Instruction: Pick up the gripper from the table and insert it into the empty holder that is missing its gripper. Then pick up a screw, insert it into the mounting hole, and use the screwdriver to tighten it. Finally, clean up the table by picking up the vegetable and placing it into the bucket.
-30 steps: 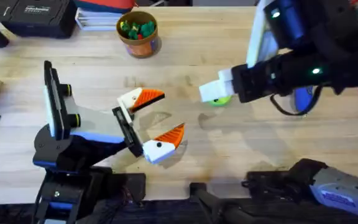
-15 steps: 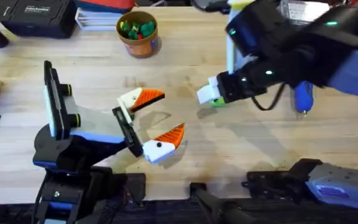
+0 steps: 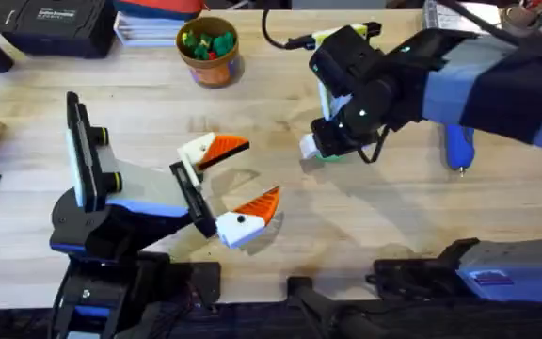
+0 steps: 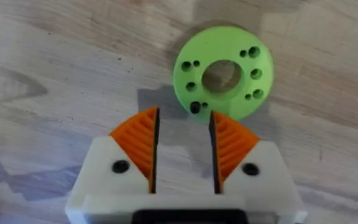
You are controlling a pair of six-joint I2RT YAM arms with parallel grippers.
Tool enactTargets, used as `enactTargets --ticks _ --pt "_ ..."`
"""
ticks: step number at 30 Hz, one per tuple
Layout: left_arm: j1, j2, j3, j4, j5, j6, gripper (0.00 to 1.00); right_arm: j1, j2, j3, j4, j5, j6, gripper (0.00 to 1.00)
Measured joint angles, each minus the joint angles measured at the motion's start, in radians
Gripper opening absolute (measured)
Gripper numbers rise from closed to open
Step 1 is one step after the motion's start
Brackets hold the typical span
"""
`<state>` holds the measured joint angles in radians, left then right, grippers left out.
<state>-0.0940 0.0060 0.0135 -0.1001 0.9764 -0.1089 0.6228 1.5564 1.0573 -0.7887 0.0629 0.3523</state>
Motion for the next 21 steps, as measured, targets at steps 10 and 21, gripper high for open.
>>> enactTargets --ticks 10,21 --pt "0.000 0.000 0.000 0.000 0.000 0.000 0.985 0.000 0.029 0.000 0.029 0.046 0.000 0.374" --pt "0.000 0.000 0.000 0.000 0.000 0.000 0.985 0.000 0.064 0.000 0.029 0.064 0.010 0.138"
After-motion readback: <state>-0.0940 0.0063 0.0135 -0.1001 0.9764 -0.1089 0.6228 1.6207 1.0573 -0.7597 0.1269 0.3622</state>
